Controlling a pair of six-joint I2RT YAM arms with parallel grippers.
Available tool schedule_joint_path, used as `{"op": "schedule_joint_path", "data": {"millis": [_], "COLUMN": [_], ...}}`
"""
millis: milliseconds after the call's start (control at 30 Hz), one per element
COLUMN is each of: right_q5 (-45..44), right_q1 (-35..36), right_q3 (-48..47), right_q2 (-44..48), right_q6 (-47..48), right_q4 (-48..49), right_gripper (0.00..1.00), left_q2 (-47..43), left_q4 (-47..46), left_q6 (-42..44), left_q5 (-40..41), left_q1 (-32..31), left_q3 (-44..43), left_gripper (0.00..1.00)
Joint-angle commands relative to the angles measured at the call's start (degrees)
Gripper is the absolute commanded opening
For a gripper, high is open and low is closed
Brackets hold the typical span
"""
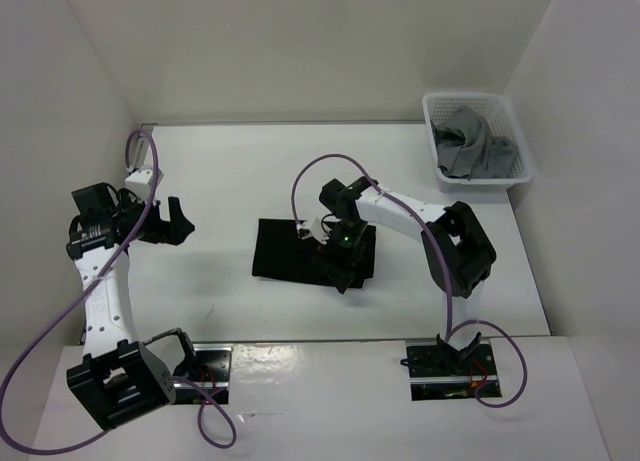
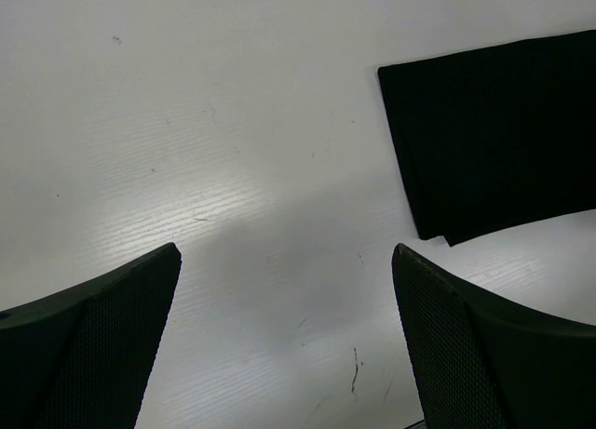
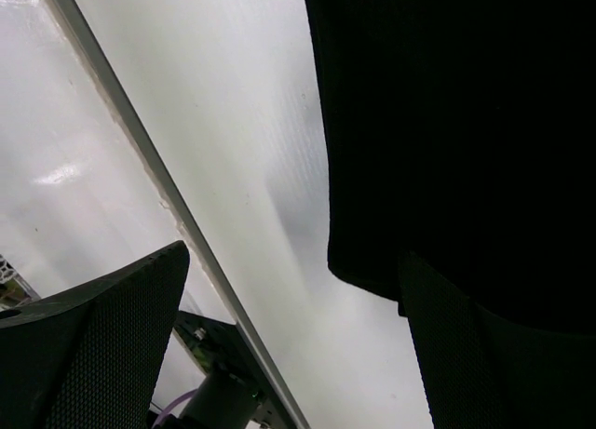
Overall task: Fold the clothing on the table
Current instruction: Fold the skirt
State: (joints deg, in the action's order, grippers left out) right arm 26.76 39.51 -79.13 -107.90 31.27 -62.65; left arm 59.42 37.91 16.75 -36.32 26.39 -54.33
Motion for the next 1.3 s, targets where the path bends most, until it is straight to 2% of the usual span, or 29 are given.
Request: {"op": "schedule_joint_path", "data": {"millis": [0, 300, 733, 1000, 1267], "right_q5": [2.6, 6.4, 7.4, 3.4, -4.8], "right_q1": [0.3, 0.3, 0.3, 0.3, 0.3], "right_q3": [-1.7, -2.8, -2.8, 0.2, 2.5], "right_q2": [-1.4, -2.9, -5.4, -5.9, -4.1], "right_q6": [1.1, 3.4, 4.5, 1.8, 0.2], "right_q4": [0.0, -2.4, -3.0, 0.5, 2.3], "right_gripper": [0.96, 0.96, 0.96, 0.96, 0.96], "left_q2": [-0.1, -0.1, 0.4, 1.6, 2.1], "left_q4": [0.0, 0.5, 0.5, 1.0, 1.6], "left_q6": [2.4, 2.4, 2.4, 2.9, 3.5], "left_q5": [-2.4, -2.4, -2.9, -2.9, -3.4], "left_q1": [0.3, 0.3, 0.3, 0.3, 0.3], "left_q3": [-1.5, -1.5, -1.5, -1.5, -2.0], "left_gripper": [1.00, 1.00, 1.00, 1.00, 1.00]}}
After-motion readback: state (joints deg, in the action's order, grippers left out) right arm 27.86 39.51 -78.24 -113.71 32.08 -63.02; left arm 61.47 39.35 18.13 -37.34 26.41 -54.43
